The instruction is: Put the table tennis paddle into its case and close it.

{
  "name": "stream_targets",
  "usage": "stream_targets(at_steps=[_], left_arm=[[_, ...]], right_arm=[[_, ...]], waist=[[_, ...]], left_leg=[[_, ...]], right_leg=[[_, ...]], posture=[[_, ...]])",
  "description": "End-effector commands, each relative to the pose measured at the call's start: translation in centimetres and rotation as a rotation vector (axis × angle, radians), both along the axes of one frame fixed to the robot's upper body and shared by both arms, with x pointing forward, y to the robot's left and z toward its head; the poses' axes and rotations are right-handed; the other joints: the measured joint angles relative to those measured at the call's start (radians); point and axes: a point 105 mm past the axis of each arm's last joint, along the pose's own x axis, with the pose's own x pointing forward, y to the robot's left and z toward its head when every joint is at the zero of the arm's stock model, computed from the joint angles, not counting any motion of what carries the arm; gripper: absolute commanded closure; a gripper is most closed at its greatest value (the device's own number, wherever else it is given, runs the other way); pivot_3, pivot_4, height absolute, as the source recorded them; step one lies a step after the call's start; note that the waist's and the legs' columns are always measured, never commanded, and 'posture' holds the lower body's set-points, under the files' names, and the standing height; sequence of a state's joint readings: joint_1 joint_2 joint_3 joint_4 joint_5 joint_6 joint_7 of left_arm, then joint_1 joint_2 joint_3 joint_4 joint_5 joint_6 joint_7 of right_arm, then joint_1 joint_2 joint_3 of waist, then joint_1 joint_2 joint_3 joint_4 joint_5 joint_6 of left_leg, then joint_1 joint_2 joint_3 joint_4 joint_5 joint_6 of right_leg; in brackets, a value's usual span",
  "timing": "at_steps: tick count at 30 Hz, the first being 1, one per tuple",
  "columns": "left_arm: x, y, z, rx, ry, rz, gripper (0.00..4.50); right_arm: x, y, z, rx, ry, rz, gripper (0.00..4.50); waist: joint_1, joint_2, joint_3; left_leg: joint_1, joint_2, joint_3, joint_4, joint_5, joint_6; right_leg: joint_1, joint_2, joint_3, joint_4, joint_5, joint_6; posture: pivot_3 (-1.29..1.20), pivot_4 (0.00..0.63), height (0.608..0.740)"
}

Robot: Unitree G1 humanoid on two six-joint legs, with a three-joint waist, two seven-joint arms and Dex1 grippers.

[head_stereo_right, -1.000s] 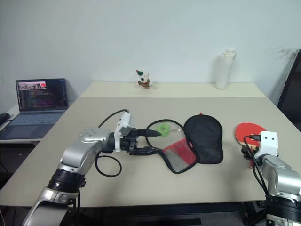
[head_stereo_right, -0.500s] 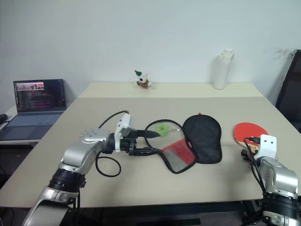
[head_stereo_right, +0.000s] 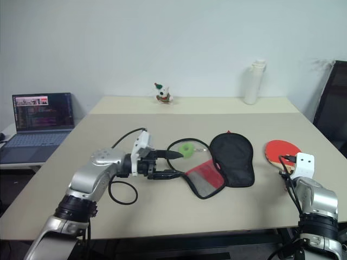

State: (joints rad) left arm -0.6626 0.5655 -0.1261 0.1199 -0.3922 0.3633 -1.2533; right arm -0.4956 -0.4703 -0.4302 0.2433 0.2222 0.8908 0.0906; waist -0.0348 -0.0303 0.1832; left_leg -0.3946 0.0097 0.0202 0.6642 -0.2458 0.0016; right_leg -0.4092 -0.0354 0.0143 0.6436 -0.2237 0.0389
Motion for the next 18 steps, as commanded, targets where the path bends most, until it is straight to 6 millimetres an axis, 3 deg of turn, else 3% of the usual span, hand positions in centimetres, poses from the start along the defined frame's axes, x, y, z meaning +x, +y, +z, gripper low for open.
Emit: stream_targets(at_steps=[1, 5, 8, 10, 12, 15, 18], left_arm=[[-0.3, 0.6, 1.3, -0.009, -0.055, 0.017, 0.97], [-0.5, 1.6, 0.8, 0.003, -0.038, 0.047, 0.97], [-0.7, 2.0, 0.4, 0.012, -0.027, 0.064, 0.97], [-0.7, 2.1, 0.3, 0.013, -0.023, 0.070, 0.97], [-0.8, 2.1, 0.2, 0.013, -0.020, 0.073, 0.97], [-0.8, 2.0, 0.1, 0.012, -0.018, 0.075, 0.97], [-0.9, 1.8, 0.1, 0.012, -0.017, 0.075, 0.97]], right_arm=[[0.4, 0.2, 3.0, -0.037, -0.107, 0.037, 3.42], [0.5, 1.9, 6.4, -0.065, -0.198, 0.109, 3.42], [0.6, 4.6, 9.2, -0.065, -0.277, 0.186, 3.42], [0.7, 7.7, 10.6, -0.049, -0.317, 0.264, 3.42], [0.7, 10.3, 11.0, -0.026, -0.331, 0.321, 3.42], [0.6, 14.1, 10.2, 0.013, -0.315, 0.392, 3.42], [0.4, 15.8, 8.4, 0.004, -0.279, 0.428, 3.42]], waist=[[0.000, 0.000, 0.000], [0.000, 0.004, 0.002], [0.000, 0.007, 0.004], [0.000, 0.007, 0.004], [0.000, 0.007, 0.004], [0.003, 0.007, 0.004], [0.009, 0.007, 0.004]], left_leg=[[0.000, 0.000, 0.001, 0.000, 0.000, 0.000], [-0.006, 0.001, 0.004, -0.002, 0.000, 0.000], [-0.008, 0.002, 0.005, -0.004, 0.000, 0.001], [-0.008, 0.003, 0.005, -0.004, -0.001, 0.001], [-0.008, 0.004, 0.005, -0.004, -0.001, 0.001], [-0.008, 0.004, 0.004, -0.004, -0.001, 0.001], [-0.009, 0.004, 0.004, -0.004, -0.001, 0.001]], right_leg=[[-0.001, 0.000, 0.000, 0.000, 0.000, 0.000], [-0.011, 0.000, 0.003, 0.003, 0.001, 0.001], [-0.014, 0.002, 0.004, 0.002, 0.000, 0.000], [-0.014, 0.003, 0.004, 0.002, 0.000, 0.000], [-0.014, 0.004, 0.004, 0.002, 0.000, 0.000], [-0.014, 0.005, 0.003, 0.002, 0.000, 0.000], [-0.014, 0.004, 0.003, 0.002, 0.000, 0.000]], posture=[[0.00, 0.150, 0.740], [0.00, 0.150, 0.740], [0.00, 0.150, 0.740], [0.00, 0.150, 0.740], [0.00, 0.150, 0.740], [0.00, 0.150, 0.740], [0.00, 0.150, 0.740]])
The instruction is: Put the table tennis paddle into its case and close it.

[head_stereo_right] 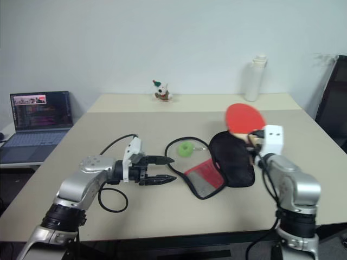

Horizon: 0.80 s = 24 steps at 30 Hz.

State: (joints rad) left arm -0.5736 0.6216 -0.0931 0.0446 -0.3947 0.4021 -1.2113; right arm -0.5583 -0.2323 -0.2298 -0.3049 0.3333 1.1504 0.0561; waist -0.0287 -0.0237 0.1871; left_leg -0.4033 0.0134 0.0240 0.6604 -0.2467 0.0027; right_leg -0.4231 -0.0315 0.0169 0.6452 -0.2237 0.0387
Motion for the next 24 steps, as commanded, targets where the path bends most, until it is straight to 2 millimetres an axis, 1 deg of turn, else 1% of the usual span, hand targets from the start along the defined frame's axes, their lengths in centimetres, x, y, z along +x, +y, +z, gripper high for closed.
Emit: stream_targets(at_steps=[1, 3, 5, 11, 17, 20, 24], left_arm=[[-0.3, -0.2, 1.1, -0.017, -0.043, -0.012, 0.97], [-0.4, -0.3, 1.1, -0.015, -0.043, -0.017, 0.97], [-0.3, -0.3, 1.1, -0.014, -0.045, -0.018, 0.97], [-0.4, -0.4, 0.9, -0.013, -0.044, -0.021, 0.97], [-0.5, -0.6, 0.9, -0.016, -0.042, -0.024, 0.97], [-0.4, -0.6, 0.9, -0.017, -0.043, -0.023, 0.97], [-0.4, -0.6, 0.9, -0.016, -0.045, -0.023, 0.97]], right_arm=[[-0.4, 0.5, 0.1, -0.039, -0.037, 0.001, 3.42], [-0.4, 0.9, -0.9, -0.054, -0.018, 0.014, 3.42], [-0.3, 0.8, -1.4, -0.061, -0.006, 0.014, 3.42], [0.3, 0.0, -2.6, -0.074, 0.020, -0.013, 3.42], [0.5, -0.2, -3.9, -0.073, 0.057, -0.033, 3.42], [0.9, -0.7, -4.4, -0.077, 0.073, -0.061, 3.42], [1.0, -0.4, -4.8, -0.064, 0.095, -0.050, 3.42]], waist=[[0.005, 0.000, 0.000], [0.006, 0.000, 0.000], [0.005, 0.000, 0.000], [0.000, 0.000, 0.000], [-0.001, 0.000, 0.000], [-0.001, 0.000, 0.000], [-0.001, 0.000, 0.000]], left_leg=[[-0.001, -0.001, 0.000, 0.000, 0.000, 0.000], [-0.002, -0.003, 0.000, 0.001, 0.000, 0.000], [-0.004, -0.004, 0.000, 0.001, 0.000, 0.000], [-0.004, -0.001, 0.000, 0.002, 0.000, 0.000], [-0.004, -0.001, 0.000, 0.001, 0.000, 0.000], [-0.004, -0.001, 0.000, 0.001, 0.000, 0.000], [-0.004, -0.001, 0.000, 0.001, 0.000, 0.000]], right_leg=[[0.000, -0.001, 0.000, 0.000, 0.000, 0.000], [-0.001, -0.003, -0.001, -0.001, 0.000, 0.000], [-0.001, -0.004, -0.001, -0.002, 0.000, 0.000], [-0.002, -0.002, -0.001, 0.000, 0.000, 0.000], [-0.002, -0.001, 0.000, 0.000, 0.000, 0.000], [-0.002, -0.001, 0.000, 0.000, 0.000, 0.000], [-0.002, -0.001, 0.000, 0.000, 0.000, 0.000]], posture=[[0.00, 0.150, 0.740], [0.00, 0.150, 0.740], [0.00, 0.150, 0.740], [0.00, 0.150, 0.740], [0.00, 0.150, 0.740], [0.00, 0.150, 0.740], [0.00, 0.150, 0.740]])
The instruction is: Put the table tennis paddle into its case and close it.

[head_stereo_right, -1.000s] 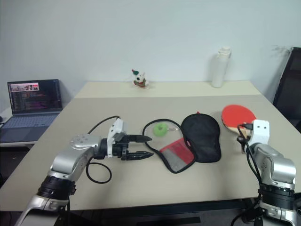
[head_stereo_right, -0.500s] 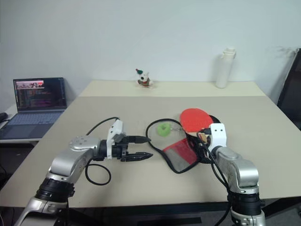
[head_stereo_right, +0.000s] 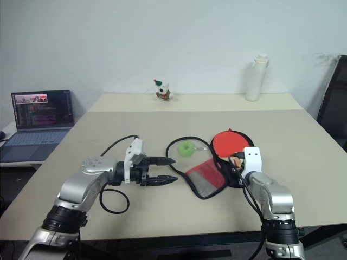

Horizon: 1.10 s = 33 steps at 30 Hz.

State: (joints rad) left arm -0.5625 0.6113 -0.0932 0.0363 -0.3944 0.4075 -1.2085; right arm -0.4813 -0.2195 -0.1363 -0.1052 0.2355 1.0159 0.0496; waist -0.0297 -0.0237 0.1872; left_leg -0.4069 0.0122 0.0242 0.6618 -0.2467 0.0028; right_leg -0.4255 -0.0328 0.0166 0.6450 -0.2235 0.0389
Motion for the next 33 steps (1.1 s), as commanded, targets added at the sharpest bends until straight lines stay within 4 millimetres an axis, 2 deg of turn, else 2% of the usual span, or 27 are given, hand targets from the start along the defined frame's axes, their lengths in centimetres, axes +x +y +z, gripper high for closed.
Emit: stream_targets(at_steps=[1, 2, 9, 12, 14, 16, 21, 24, 29, 32, 33], left_arm=[[-0.3, -0.4, 1.1, -0.009, -0.055, -0.019, 0.97], [-0.3, -0.4, 1.1, -0.009, -0.054, -0.019, 0.97], [-0.1, 0.2, 0.9, -0.002, -0.050, 0.002, 0.97], [0.5, 0.7, 0.9, -0.007, -0.069, 0.055, 0.97], [1.6, 1.4, 0.8, -0.017, -0.082, 0.127, 0.97], [2.1, 2.2, 0.1, 0.002, -0.070, 0.168, 0.97], [3.5, 3.9, -2.5, 0.092, -0.024, 0.257, 0.97], [4.3, 4.6, -3.9, 0.120, 0.023, 0.298, 1.57], [5.9, 4.5, -5.2, 0.164, 0.035, 0.341, 3.32], [7.1, 3.7, -5.7, 0.162, 0.026, 0.370, 4.42], [7.5, 3.3, -5.8, 0.155, 0.023, 0.381, 4.47]], right_arm=[[0.4, 0.0, 1.6, 0.009, -0.064, -0.001, 3.42], [0.4, 0.0, 1.6, 0.009, -0.067, -0.001, 3.42], [0.1, 0.4, 2.4, -0.013, -0.099, 0.028, 1.12], [-0.8, 1.8, 3.9, -0.017, -0.128, 0.167, 0.04], [-2.3, 3.5, 5.1, -0.006, -0.139, 0.334, 0.01], [-3.6, 4.0, 6.2, -0.010, -0.149, 0.435, 0.01], [-5.0, 2.8, 8.1, -0.056, -0.176, 0.509, 0.01], [-5.5, 2.1, 8.9, -0.101, -0.195, 0.537, 0.00], [-6.4, 2.3, 9.4, -0.117, -0.216, 0.594, 0.00], [-6.9, 2.6, 9.4, -0.136, -0.233, 0.628, 0.00], [-7.1, 2.6, 9.3, -0.142, -0.238, 0.637, 0.00]], waist=[[0.000, 0.000, 0.000], [0.000, 0.000, 0.000], [0.000, 0.000, 0.000], [0.000, 0.000, 0.000], [0.001, 0.000, 0.000], [0.001, 0.000, 0.000], [0.001, 0.000, 0.000], [0.002, 0.000, 0.000], [0.004, -0.001, 0.000], [0.005, -0.001, 0.000], [0.005, -0.001, 0.000]], left_leg=[[0.000, 0.000, 0.000, 0.000, 0.000, 0.000], [0.000, 0.000, 0.000, 0.000, 0.000, 0.000], [0.000, 0.000, 0.000, 0.000, 0.000, 0.000], [0.000, 0.000, 0.000, 0.000, 0.000, 0.000], [0.000, 0.000, 0.000, 0.000, 0.000, 0.000], [0.000, 0.000, 0.000, 0.000, 0.000, 0.000], [0.001, 0.000, -0.001, 0.000, 0.000, 0.000], [0.001, 0.000, -0.001, 0.001, 0.000, 0.000], [0.000, -0.001, -0.001, 0.001, 0.000, 0.000], [0.000, -0.001, -0.001, 0.001, 0.000, 0.000], [0.000, -0.001, -0.001, 0.001, 0.000, 0.000]], right_leg=[[0.000, 0.000, 0.000, 0.000, 0.000, 0.000], [0.000, 0.000, 0.000, 0.000, 0.000, 0.000], [0.000, 0.000, 0.000, 0.000, 0.000, 0.000], [0.000, 0.000, 0.000, 0.000, 0.000, 0.000], [0.000, 0.000, 0.000, 0.000, 0.000, 0.000], [0.000, 0.000, 0.000, 0.000, 0.000, 0.000], [0.001, 0.000, -0.001, 0.000, 0.000, 0.000], [0.001, -0.001, -0.001, 0.000, 0.000, 0.000], [0.001, -0.001, -0.001, 0.000, 0.000, 0.000], [0.001, -0.001, -0.001, 0.000, 0.000, 0.000], [0.001, -0.001, -0.001, 0.000, 0.000, 0.000]], posture=[[0.00, 0.150, 0.740], [0.00, 0.150, 0.740], [0.00, 0.150, 0.740], [0.00, 0.150, 0.740], [0.00, 0.150, 0.740], [0.00, 0.150, 0.740], [0.00, 0.150, 0.740], [0.00, 0.150, 0.740], [0.00, 0.150, 0.740], [0.00, 0.150, 0.740], [0.00, 0.150, 0.740]])
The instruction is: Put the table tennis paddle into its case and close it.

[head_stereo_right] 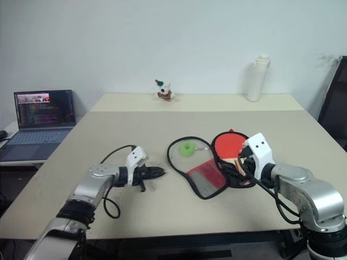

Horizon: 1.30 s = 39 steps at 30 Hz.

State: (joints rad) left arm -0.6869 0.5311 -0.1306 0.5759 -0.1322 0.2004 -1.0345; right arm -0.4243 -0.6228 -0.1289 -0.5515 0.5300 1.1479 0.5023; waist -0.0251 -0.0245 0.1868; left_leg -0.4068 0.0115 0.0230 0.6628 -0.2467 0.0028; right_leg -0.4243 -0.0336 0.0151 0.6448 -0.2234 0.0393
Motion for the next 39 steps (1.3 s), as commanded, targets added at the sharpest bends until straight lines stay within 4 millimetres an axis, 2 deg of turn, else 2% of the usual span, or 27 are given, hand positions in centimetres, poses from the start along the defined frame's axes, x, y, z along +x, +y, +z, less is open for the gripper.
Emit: stream_targets(at_steps=[1, 8, 11, 15, 16, 20, 23, 26, 29, 33, 36, 39], left_arm=[[1.6, -1.3, 0.5, -0.003, -0.059, 0.022, 4.47], [2.6, -4.8, -0.6, -0.059, -0.033, 0.005, 4.47], [2.8, -6.2, -0.3, -0.073, -0.040, -0.029, 4.47], [3.1, -8.7, 2.6, -0.132, -0.102, -0.102, 4.47], [3.2, -10.3, 4.7, -0.161, -0.142, -0.151, 4.47], [2.9, -14.9, 10.1, -0.222, -0.226, -0.285, 4.47], [2.8, -17.8, 12.5, -0.238, -0.251, -0.324, 4.47], [2.9, -20.1, 13.3, -0.210, -0.275, -0.316, 4.47], [3.5, -20.7, 13.2, -0.204, -0.279, -0.255, 4.47], [4.8, -20.4, 12.7, -0.190, -0.307, -0.122, 4.47], [4.5, -19.7, 12.8, -0.234, -0.304, -0.162, 4.47], [4.1, -18.2, 12.4, -0.283, -0.284, -0.221, 4.47]], right_arm=[[-0.8, 0.3, 1.1, -0.021, -0.079, 0.048, 0.00], [-1.5, -0.1, 0.6, -0.036, -0.102, 0.061, 0.00], [-1.6, -0.6, 0.6, -0.039, -0.101, 0.046, 0.00], [-2.0, -1.8, 0.8, -0.039, -0.086, 0.026, 0.00], [-2.2, -2.6, 0.9, -0.038, -0.075, 0.011, 0.00], [-2.8, -4.9, 1.2, -0.033, -0.034, -0.040, 0.00], [-2.9, -6.8, 2.1, -0.020, -0.022, -0.104, 0.00], [-2.8, -8.6, 3.2, -0.026, -0.034, -0.165, 0.00], [-2.8, -9.1, 3.3, -0.045, -0.036, -0.179, 0.00], [-2.3, -10.0, 3.1, -0.060, -0.042, -0.234, 0.00], [-1.6, -9.8, 2.3, -0.035, -0.032, -0.243, 0.00], [-0.2, -9.5, 1.7, 0.023, -0.025, -0.267, 0.00]], waist=[[0.001, 0.000, 0.000], [0.006, -0.001, 0.000], [0.012, -0.001, 0.000], [0.026, -0.001, 0.000], [0.026, -0.002, 0.000], [0.033, -0.003, 0.001], [0.032, -0.003, 0.001], [0.028, -0.003, 0.001], [0.018, -0.003, 0.001], [0.014, -0.003, 0.001], [0.014, -0.003, 0.001], [0.010, -0.003, 0.001]], left_leg=[[0.000, 0.000, 0.000, 0.000, 0.000, 0.000], [0.000, -0.001, -0.001, 0.001, 0.000, 0.000], [0.001, -0.001, -0.001, 0.002, 0.000, 0.000], [0.000, -0.002, -0.001, 0.002, 0.000, 0.000], [-0.001, -0.002, -0.001, 0.002, 0.000, 0.000], [-0.006, -0.002, -0.001, 0.003, 0.000, 0.000], [-0.007, -0.003, -0.001, 0.004, 0.000, 0.000], [-0.006, -0.003, 0.000, 0.003, 0.000, 0.001], [-0.004, -0.003, 0.000, 0.002, -0.001, 0.001], [-0.002, -0.002, 0.000, 0.001, -0.001, 0.001], [-0.002, -0.001, 0.000, 0.002, -0.001, 0.001], [-0.002, -0.001, 0.001, 0.001, -0.001, 0.001]], right_leg=[[0.000, 0.000, 0.000, 0.000, 0.000, 0.000], [0.001, -0.001, -0.001, 0.000, 0.000, 0.001], [0.002, -0.001, -0.001, 0.000, 0.000, 0.001], [0.002, -0.001, -0.001, 0.000, 0.001, 0.001], [0.002, -0.001, -0.001, -0.001, 0.001, 0.001], [0.000, -0.001, -0.004, -0.002, 0.001, 0.001], [0.000, -0.001, -0.004, -0.002, 0.001, 0.002], [0.000, -0.001, -0.003, -0.002, 0.001, 0.002], [0.000, 0.000, -0.001, -0.002, 0.000, 0.002], [0.000, 0.004, 0.000, -0.001, 0.001, 0.002], [-0.001, 0.004, 0.001, -0.001, 0.001, 0.002], [-0.001, 0.004, 0.002, -0.001, 0.001, 0.002]], posture=[[0.00, 0.150, 0.740], [0.00, 0.150, 0.740], [0.00, 0.150, 0.740], [0.00, 0.150, 0.740], [0.00, 0.150, 0.740], [0.00, 0.150, 0.740], [0.00, 0.150, 0.740], [0.00, 0.150, 0.740], [0.00, 0.150, 0.740], [0.00, 0.150, 0.740], [0.00, 0.150, 0.740], [0.00, 0.150, 0.740]])
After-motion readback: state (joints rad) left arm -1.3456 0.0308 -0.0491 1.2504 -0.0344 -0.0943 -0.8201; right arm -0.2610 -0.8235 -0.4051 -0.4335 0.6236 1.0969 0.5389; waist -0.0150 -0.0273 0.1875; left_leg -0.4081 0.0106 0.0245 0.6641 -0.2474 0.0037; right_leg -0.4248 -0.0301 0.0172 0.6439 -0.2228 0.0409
